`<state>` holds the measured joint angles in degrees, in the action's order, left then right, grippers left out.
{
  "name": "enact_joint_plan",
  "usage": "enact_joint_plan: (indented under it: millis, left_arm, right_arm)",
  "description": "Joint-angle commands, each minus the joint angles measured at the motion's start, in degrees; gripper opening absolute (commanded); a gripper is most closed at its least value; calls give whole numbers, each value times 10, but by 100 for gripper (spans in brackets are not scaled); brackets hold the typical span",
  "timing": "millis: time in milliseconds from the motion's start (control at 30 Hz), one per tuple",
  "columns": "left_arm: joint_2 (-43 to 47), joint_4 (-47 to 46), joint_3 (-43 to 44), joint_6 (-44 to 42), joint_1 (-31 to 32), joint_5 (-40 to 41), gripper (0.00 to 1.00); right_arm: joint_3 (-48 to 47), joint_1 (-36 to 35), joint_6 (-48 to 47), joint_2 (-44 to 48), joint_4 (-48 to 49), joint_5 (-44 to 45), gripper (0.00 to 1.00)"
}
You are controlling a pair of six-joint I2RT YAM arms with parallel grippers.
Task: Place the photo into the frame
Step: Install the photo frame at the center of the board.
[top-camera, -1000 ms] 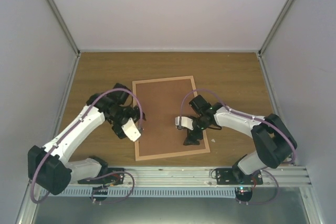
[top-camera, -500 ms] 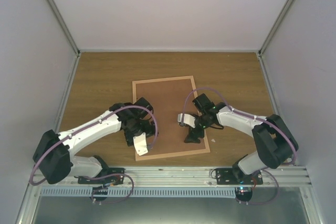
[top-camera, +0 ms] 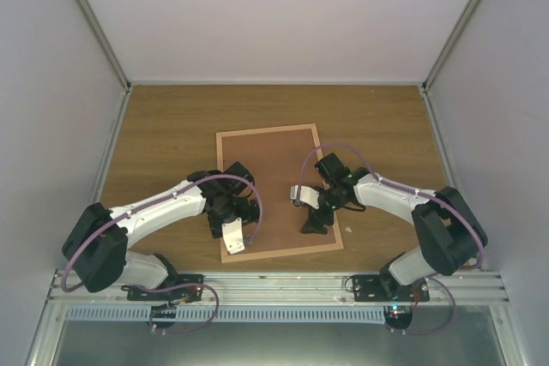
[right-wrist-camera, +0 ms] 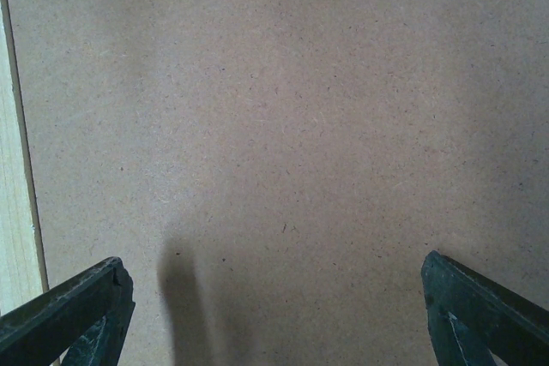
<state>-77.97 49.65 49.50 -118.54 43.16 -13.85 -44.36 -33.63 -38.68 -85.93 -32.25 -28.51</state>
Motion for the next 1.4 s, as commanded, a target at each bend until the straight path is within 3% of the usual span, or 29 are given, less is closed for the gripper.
enact_joint_plan:
  millis: [0,833,1367]
  left_arm:
    - [-9,-27,-15,-22,4,0,99]
    - [-1,-15,-30,-45,-17,16,99]
    - [-27,-56,-40,-42,-19,22,99]
  right_arm:
    - [12,6,8,-15,0,18,92]
    - [9,11,7,-30,-5,7,93]
    - [7,12,9,-37,-5,6,93]
